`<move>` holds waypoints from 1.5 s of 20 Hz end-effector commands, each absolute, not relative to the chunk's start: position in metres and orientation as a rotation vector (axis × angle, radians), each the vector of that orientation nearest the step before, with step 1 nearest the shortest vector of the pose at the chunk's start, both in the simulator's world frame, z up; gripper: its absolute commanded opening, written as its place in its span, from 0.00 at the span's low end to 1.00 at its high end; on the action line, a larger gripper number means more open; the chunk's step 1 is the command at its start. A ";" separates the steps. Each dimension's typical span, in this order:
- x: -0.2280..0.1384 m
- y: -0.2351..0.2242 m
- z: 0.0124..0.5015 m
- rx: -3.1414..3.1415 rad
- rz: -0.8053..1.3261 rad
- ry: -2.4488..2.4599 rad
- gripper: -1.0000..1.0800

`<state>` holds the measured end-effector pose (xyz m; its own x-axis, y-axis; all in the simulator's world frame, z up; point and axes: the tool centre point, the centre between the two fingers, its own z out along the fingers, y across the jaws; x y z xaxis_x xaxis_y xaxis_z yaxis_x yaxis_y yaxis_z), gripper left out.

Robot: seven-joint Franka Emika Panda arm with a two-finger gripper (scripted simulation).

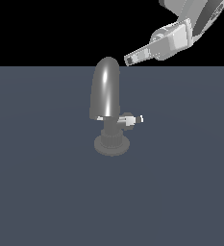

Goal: Turn on the faucet by rotating a designated handle.

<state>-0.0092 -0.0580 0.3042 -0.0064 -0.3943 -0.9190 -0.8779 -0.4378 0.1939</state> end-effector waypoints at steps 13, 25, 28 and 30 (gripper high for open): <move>-0.008 -0.082 0.210 -1.248 1.665 1.525 0.00; -0.019 -0.085 0.176 -1.031 1.719 1.580 0.00; -0.019 -0.085 0.176 -1.031 1.719 1.580 0.00; -0.019 -0.085 0.176 -1.031 1.719 1.580 0.00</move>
